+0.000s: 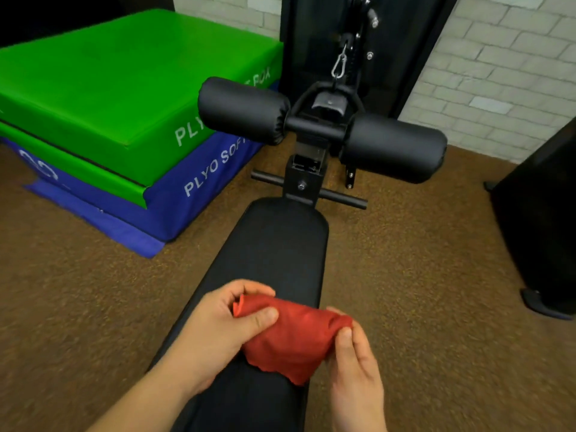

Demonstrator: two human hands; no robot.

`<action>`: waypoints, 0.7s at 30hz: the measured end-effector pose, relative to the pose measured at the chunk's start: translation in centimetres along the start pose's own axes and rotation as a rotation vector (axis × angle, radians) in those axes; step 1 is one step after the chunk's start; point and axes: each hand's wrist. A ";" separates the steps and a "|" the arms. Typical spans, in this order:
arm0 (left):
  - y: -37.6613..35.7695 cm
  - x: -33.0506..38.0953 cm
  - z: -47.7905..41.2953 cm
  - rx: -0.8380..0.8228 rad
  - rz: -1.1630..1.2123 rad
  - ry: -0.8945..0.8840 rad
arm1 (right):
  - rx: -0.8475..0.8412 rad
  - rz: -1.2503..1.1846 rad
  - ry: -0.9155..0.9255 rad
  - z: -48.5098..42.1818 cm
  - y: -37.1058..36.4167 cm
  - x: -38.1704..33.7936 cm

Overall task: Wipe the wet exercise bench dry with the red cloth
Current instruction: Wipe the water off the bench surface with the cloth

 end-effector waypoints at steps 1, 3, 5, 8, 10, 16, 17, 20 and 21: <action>-0.6 0.7 0.4 0.003 -0.051 -0.002 | 0.024 0.004 -0.012 0.7 0.4 -0.5; -2.0 2.2 0.6 0.003 -0.119 -0.024 | 0.003 0.013 -0.045 1.5 0.8 -2.2; -3.2 4.0 0.2 -0.005 -0.171 -0.042 | -0.068 0.091 -0.053 1.4 1.1 -4.2; -5.3 7.8 -1.2 -0.081 -0.207 -0.037 | -0.034 0.161 -0.050 -1.4 2.3 -8.1; -6.7 10.3 -2.9 -0.131 -0.323 -0.131 | -0.092 0.238 -0.036 -5.2 2.9 -11.5; -12.4 17.4 -11.9 0.013 -0.442 -0.326 | -0.124 0.451 0.054 -18.3 3.7 -20.6; -13.2 18.5 -13.5 0.017 -0.397 -0.306 | -0.103 0.430 0.059 -20.2 3.5 -21.7; -15.0 20.9 -18.1 0.036 -0.473 -0.313 | -0.056 0.375 0.051 -25.2 3.3 -24.1; -15.6 21.5 -19.5 0.069 -0.541 -0.334 | -0.041 0.403 0.063 -26.6 3.1 -24.6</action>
Point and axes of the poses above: each hand's wrist, its own z-axis away from the middle knuckle, its own y-axis out of the back of the hand, x = y × z, and after that the axes turned 5 degrees about x, right-handed
